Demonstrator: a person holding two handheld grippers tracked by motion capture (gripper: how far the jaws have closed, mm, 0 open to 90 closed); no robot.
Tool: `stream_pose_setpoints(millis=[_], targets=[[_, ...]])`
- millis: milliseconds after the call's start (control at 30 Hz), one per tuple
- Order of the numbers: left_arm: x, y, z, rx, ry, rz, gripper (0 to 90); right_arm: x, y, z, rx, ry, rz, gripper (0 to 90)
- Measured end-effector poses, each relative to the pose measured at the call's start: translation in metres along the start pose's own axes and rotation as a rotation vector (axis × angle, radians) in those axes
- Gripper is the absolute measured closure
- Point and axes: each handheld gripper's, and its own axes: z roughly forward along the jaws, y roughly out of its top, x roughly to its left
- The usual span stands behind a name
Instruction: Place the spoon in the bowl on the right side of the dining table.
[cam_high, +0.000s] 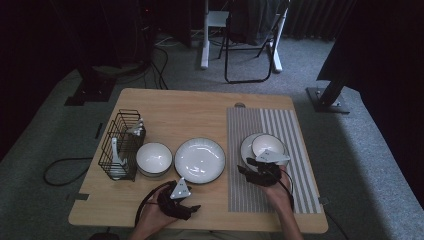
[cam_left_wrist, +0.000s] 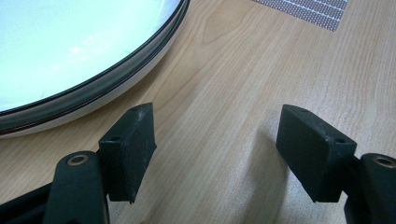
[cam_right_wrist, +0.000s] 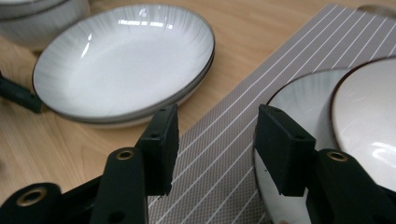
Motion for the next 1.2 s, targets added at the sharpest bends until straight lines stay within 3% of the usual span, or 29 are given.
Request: stream_pose_setpoints(millis=[533,733,967,1200], targets=[[-0.001,-0.001,0.0,-0.004,0.0,0.001,27.4,0.014,-0.015,0.015,0.057,0.044,-0.03,44.5],[-0.001,-0.001,0.0,-0.002,-0.004,0.006,27.7,0.02,-0.021,0.023,0.081,0.028,-0.058,44.4],[0.0,-0.001,-0.001,-0.011,-0.003,-0.001,35.2,0.024,-0.027,0.033,0.124,0.002,-0.102,44.1],[0.001,-0.002,-0.003,-0.022,0.004,-0.025,42.7,0.023,-0.03,0.036,0.127,0.006,-0.096,42.8]])
